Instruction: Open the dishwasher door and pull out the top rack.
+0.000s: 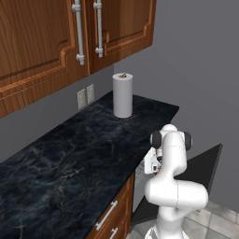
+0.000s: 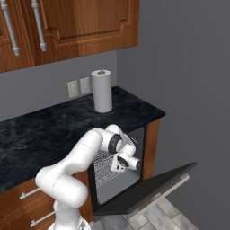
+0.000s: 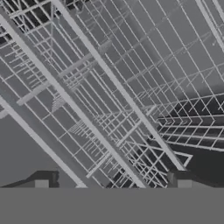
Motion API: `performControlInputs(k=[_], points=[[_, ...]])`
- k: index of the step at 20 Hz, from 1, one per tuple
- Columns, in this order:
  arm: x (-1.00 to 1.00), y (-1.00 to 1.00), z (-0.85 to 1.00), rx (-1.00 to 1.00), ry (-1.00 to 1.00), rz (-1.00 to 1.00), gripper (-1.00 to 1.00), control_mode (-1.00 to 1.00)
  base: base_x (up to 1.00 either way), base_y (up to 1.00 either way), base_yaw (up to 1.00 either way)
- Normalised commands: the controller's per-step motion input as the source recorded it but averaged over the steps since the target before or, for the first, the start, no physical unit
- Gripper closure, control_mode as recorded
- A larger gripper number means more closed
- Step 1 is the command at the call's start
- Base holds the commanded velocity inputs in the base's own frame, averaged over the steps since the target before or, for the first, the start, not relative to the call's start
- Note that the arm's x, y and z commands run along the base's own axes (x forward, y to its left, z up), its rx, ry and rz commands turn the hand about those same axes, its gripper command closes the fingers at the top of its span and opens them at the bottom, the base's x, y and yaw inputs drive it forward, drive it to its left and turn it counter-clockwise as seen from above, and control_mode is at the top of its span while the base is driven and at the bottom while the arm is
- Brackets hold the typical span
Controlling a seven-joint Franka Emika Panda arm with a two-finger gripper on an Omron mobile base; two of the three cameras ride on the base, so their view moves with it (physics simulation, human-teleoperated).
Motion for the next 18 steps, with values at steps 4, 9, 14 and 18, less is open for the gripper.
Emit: performControlInputs(k=[4, 9, 14, 18], points=[[0.00, 0.10, -0.18, -0.07, -0.21, 0.09, -1.00, -1.00, 0.00, 0.00, 0.00], [-0.03, -0.05, -0.57, -0.26, -0.04, 0.00, -1.00, -1.00, 0.00, 0.00, 0.00], [0.04, 0.04, -0.59, -0.43, 0.03, -0.04, -1.00, -1.00, 0.00, 0.00, 0.00], [-0.23, -0.60, -0.63, -0.40, 0.09, -0.09, -1.00, -1.00, 0.00, 0.00, 0.00]])
